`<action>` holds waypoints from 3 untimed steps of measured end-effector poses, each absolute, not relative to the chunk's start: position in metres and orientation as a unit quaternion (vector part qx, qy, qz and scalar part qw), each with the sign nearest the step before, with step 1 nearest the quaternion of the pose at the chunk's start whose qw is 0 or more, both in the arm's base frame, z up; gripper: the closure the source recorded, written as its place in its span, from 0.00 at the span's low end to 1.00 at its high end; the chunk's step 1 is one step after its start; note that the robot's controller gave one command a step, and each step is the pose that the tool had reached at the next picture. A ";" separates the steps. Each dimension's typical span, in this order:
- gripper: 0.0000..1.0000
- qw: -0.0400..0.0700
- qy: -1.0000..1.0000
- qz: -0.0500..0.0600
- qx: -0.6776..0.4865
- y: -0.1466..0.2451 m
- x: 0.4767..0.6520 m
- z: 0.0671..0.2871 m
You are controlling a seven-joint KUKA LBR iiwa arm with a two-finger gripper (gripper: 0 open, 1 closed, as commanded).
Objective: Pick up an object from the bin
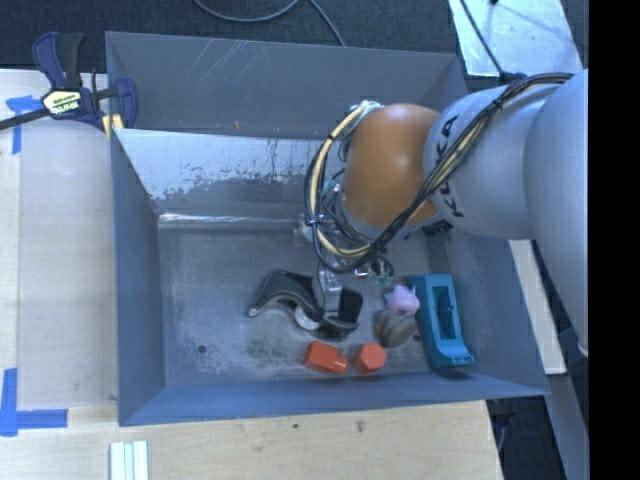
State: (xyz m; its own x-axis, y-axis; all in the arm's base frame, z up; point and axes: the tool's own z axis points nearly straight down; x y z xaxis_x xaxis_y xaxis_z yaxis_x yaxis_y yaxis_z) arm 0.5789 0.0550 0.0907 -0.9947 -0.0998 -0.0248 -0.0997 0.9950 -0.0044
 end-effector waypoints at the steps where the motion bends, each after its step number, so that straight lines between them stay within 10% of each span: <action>1: 1.00 0.014 1.000 0.001 -0.022 0.090 0.600 0.091; 3: 1.00 0.007 1.000 0.000 -0.008 0.093 0.570 0.134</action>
Offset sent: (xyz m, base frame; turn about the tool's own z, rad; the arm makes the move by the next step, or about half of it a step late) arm 0.0000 0.0000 0.0000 0.0000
